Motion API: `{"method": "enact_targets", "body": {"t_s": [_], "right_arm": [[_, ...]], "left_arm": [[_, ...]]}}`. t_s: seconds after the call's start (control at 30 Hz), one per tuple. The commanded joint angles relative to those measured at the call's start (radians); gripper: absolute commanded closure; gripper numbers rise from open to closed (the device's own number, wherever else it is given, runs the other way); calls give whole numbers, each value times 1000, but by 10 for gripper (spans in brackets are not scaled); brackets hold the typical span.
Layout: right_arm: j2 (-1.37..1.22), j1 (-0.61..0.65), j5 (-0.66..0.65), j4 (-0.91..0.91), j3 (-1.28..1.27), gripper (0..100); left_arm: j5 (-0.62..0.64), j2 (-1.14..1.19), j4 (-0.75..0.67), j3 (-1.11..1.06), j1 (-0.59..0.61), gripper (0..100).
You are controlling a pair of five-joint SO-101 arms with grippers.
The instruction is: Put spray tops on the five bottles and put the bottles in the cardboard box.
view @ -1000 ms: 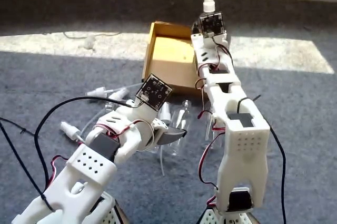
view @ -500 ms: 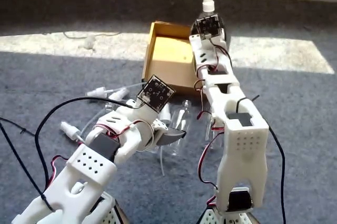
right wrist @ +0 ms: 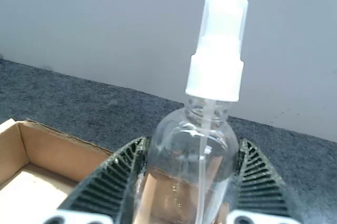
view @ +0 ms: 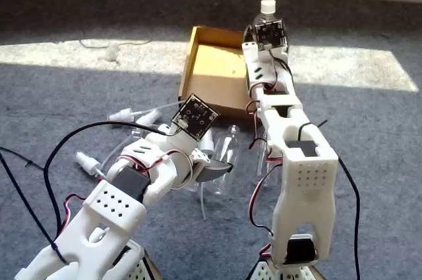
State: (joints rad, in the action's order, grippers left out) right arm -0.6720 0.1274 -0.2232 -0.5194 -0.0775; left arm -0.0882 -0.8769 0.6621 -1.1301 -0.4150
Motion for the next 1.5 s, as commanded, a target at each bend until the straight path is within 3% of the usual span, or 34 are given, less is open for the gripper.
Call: {"method": "enact_targets", "body": {"t_s": [0.0, 0.2, 0.37, 0.77, 1.0, 1.47], "right_arm": [[22, -21, 11, -28, -10, 803], [22, -21, 12, -61, -18, 798], [22, -21, 12, -61, -18, 733], [25, -21, 6, -61, -10, 730], [42, -7, -63, -56, -16, 731], [305, 15, -60, 217, -12, 731]], "left_arm": [[-8, -2, -18, 5, -5, 618], [-9, -2, -18, 5, -5, 618], [-9, -2, -18, 5, -5, 618], [-9, -1, -18, 7, -5, 618], [-11, 1, -18, 7, -5, 618], [-11, -1, -18, 5, -5, 618]]}}
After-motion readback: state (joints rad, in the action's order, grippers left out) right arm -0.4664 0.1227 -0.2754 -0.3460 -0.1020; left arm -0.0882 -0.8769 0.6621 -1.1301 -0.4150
